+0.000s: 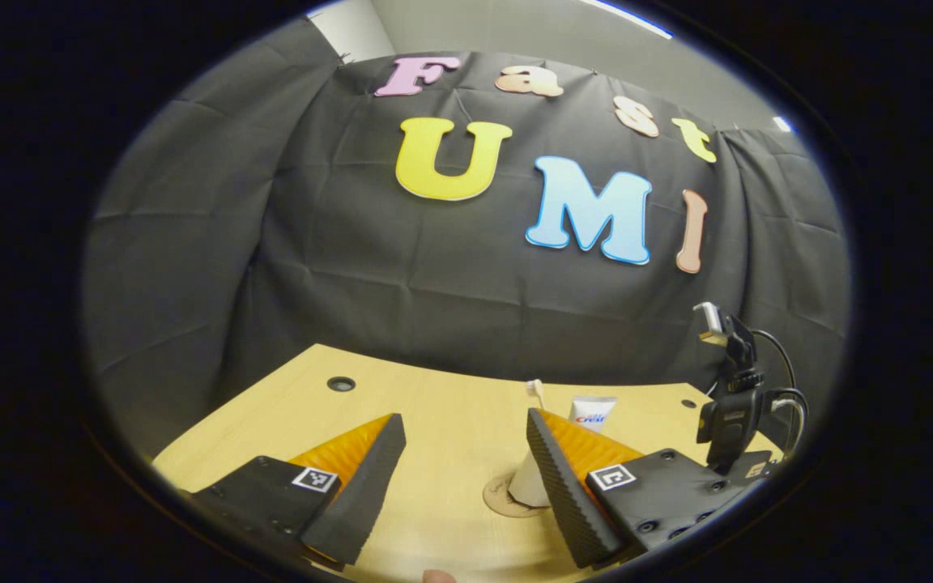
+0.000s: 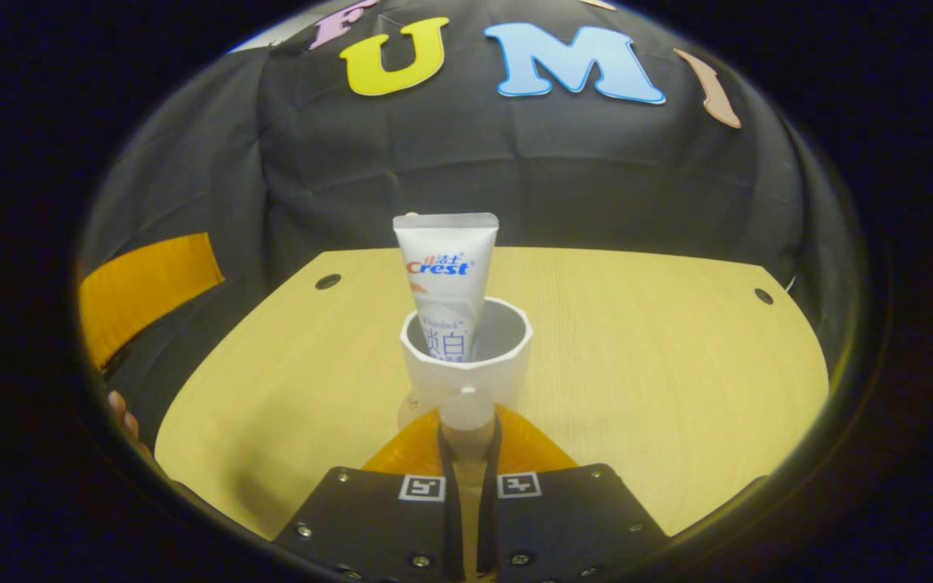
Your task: Put the toothbrush and toothpaste on the desktop into the cup, then pick up the cup and place it on the coaster on the desktop.
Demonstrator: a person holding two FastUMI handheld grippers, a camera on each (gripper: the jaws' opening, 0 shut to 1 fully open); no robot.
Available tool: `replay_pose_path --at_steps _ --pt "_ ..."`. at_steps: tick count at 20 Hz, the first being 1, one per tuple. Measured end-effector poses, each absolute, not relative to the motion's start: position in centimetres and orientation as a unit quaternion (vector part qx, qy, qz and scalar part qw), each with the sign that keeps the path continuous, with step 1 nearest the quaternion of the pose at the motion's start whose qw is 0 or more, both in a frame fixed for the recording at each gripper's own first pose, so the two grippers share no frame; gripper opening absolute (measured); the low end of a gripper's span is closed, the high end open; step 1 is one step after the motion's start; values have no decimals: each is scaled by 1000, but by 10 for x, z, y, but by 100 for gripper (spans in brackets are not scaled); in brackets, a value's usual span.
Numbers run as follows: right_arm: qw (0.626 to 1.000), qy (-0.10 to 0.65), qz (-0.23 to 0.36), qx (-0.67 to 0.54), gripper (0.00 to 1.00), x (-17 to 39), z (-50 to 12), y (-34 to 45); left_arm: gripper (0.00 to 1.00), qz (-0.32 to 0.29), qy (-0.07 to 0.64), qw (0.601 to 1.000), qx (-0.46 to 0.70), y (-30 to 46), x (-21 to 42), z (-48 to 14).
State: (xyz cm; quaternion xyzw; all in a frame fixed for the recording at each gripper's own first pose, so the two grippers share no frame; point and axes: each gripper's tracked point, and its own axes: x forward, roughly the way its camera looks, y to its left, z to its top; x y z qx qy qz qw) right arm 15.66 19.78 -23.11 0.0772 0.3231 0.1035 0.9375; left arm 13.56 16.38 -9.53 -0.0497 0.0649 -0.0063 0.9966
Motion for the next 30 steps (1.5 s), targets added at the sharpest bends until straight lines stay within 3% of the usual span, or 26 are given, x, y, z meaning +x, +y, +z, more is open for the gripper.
replay_pose_path --at_steps 5,8,9,11,12,14,15,16,20,30 --pt "928 350 107 67 11 146 -246 210 94 -1 64 997 -53 169 128 -91" --pt "927 352 108 69 25 143 -243 212 94 2 57 997 -46 171 123 -83" --pt "927 353 106 72 22 142 -242 210 94 2 55 997 -45 170 121 -81" --pt "926 352 108 82 30 138 -236 210 96 4 52 998 -46 171 118 -77" --pt "925 353 111 86 39 135 -233 208 96 5 52 998 -47 169 116 -75" --pt "924 348 122 101 43 127 -224 207 96 3 50 998 -47 165 113 -71" --pt "925 344 126 105 49 121 -217 204 96 3 49 998 -45 162 111 -69" --pt "927 338 126 104 63 115 -208 198 94 3 45 998 -41 160 110 -65" --pt "946 287 120 89 65 95 -166 171 94 -4 31 999 -32 145 102 -50" --pt "993 105 36 34 64 59 -28 68 96 -25 6 999 -40 101 72 -20"
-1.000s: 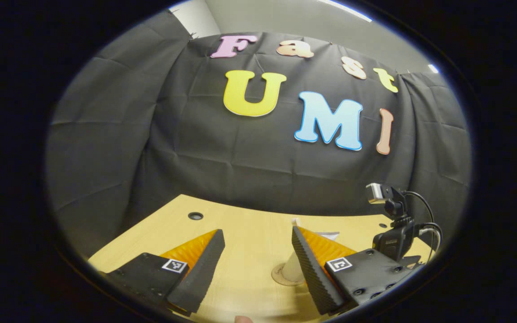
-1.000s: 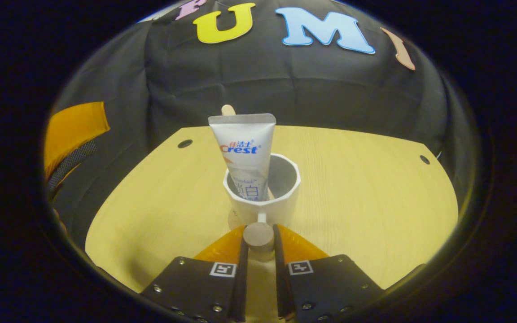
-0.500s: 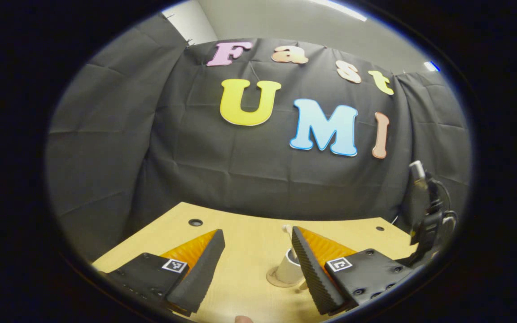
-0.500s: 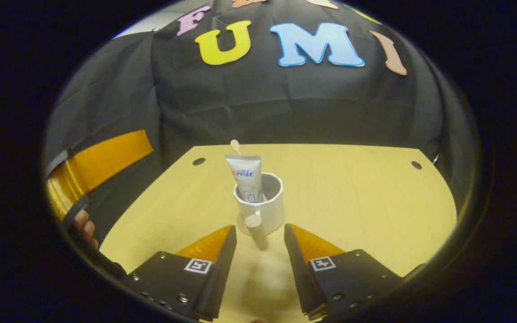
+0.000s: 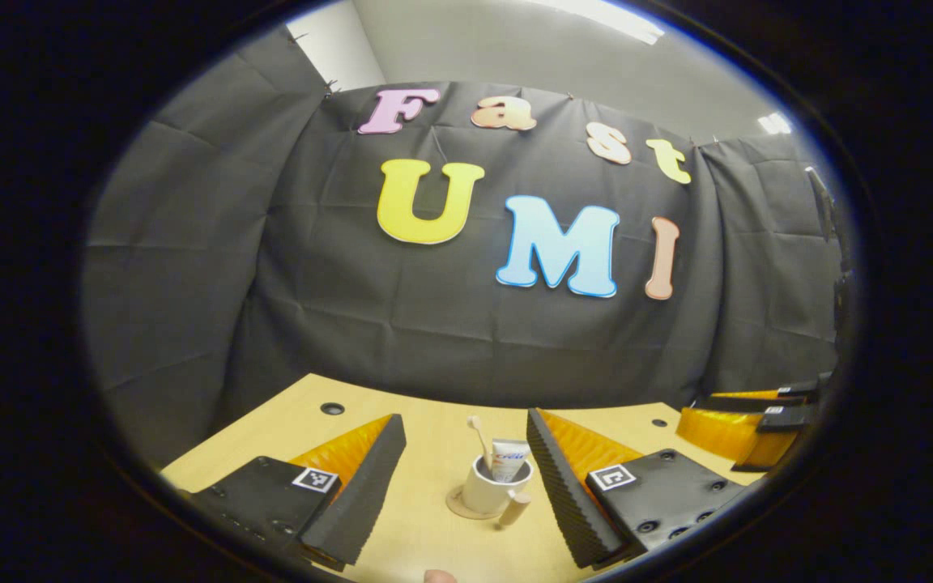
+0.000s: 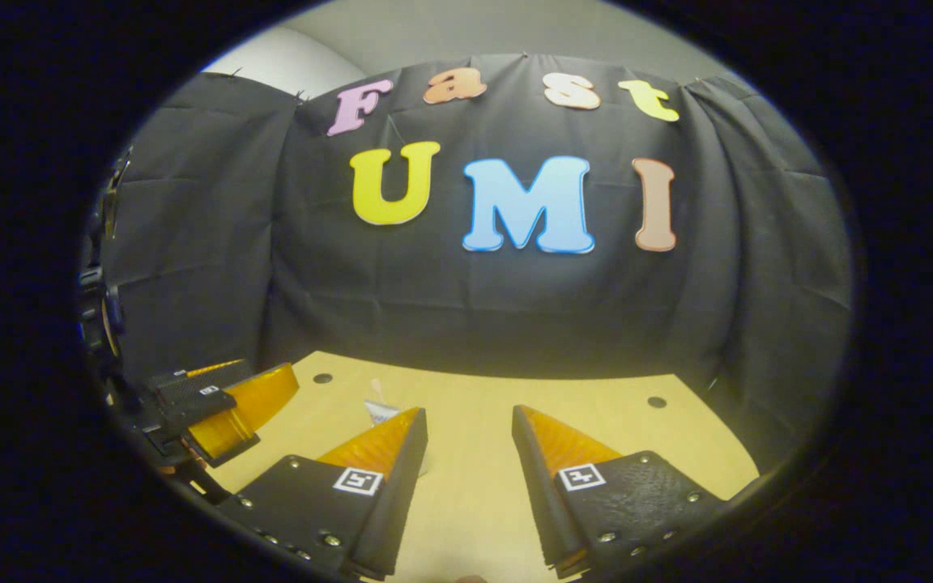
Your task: Put the toothbrush and toothpaste on the desktop into the cup, then pick up the cup and place it on the coaster on the desktop.
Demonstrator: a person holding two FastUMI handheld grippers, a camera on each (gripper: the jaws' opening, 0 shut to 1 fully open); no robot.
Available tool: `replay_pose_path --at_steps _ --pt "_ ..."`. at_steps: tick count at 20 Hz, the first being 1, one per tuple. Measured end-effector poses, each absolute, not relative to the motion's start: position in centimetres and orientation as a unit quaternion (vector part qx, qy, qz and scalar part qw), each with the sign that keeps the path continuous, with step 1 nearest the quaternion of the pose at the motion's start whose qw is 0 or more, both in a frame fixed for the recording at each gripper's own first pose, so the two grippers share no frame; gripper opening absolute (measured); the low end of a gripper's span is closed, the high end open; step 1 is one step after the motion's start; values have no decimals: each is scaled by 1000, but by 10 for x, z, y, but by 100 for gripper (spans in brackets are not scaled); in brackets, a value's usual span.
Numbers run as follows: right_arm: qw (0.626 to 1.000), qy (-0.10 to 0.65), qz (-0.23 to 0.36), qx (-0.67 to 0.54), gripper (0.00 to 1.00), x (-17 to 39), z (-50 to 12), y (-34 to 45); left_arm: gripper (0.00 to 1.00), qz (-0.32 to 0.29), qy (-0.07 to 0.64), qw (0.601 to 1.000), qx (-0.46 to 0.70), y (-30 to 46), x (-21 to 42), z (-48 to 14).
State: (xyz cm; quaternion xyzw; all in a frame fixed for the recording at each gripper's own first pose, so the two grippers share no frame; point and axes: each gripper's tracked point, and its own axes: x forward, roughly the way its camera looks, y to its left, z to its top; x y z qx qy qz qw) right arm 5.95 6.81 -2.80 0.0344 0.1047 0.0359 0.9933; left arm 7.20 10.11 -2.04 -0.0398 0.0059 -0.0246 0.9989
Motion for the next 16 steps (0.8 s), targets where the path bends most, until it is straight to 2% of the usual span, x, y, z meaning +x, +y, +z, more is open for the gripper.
replay_pose_path --at_steps 5,7,10,11,16 --pt "998 66 16 19 64 46 -1 39 99 -21 -16 999 -41 88 50 3" --pt "998 60 15 31 64 44 3 33 96 -18 -30 999 -42 86 40 13" --pt "998 53 16 39 61 40 5 21 99 -12 -33 999 -41 85 31 15" --pt "998 49 16 37 64 38 3 20 96 -9 -33 999 -41 85 29 14" --pt "998 43 23 36 64 40 -1 24 96 -1 -40 999 -35 87 26 20"
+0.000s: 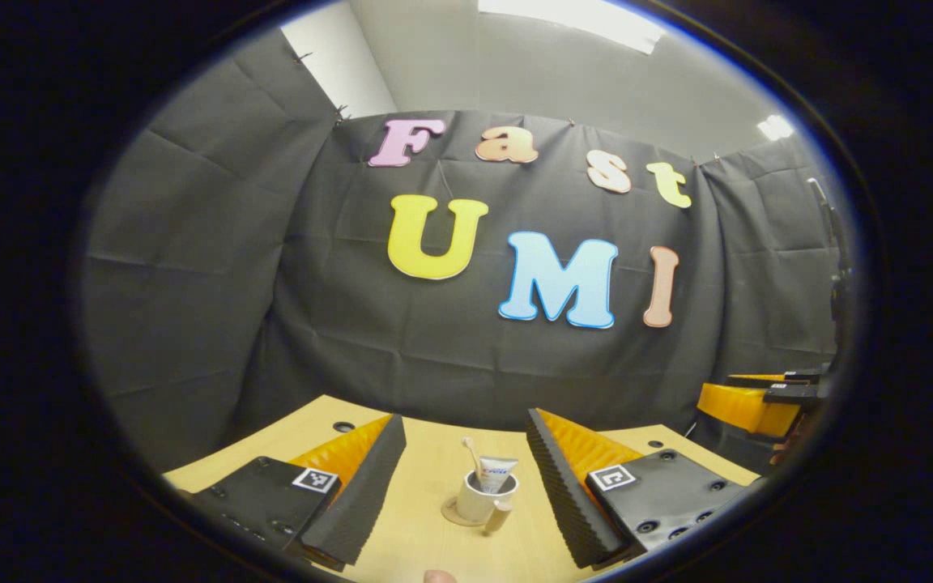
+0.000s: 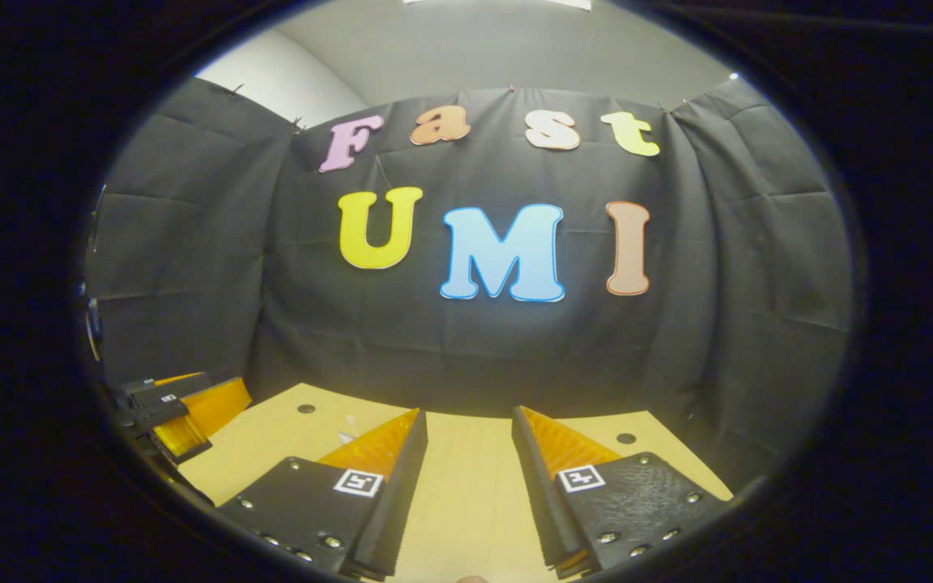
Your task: Put the toothbrush and toothpaste on the desktop into the cup, then pick up the cup and place it on the coaster on the desktop.
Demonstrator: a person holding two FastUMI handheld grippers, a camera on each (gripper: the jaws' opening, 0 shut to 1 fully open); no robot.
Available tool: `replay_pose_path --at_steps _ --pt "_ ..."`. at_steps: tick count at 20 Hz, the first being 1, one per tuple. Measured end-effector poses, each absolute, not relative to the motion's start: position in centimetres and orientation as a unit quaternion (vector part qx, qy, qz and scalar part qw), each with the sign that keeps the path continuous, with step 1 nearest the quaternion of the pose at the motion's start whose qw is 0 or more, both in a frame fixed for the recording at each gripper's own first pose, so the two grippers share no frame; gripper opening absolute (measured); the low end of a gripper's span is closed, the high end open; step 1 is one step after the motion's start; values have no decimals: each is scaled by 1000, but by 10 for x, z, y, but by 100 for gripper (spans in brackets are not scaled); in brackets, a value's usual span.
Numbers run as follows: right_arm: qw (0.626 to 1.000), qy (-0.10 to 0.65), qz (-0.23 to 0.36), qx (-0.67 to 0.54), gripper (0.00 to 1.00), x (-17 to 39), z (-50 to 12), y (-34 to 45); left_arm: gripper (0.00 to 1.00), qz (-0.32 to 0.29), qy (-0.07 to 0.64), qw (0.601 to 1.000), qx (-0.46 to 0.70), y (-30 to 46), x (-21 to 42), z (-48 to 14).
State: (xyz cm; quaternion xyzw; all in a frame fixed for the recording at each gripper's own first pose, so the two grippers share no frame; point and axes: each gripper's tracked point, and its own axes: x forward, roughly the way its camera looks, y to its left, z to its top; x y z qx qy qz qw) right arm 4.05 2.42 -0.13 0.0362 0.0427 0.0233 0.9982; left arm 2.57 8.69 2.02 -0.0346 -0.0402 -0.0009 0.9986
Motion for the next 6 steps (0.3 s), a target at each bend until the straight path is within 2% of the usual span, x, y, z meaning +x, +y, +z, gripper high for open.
replay_pose_path --at_steps 6 --pt "998 45 27 32 64 42 -6 25 96 -1 -50 998 -33 84 27 30"
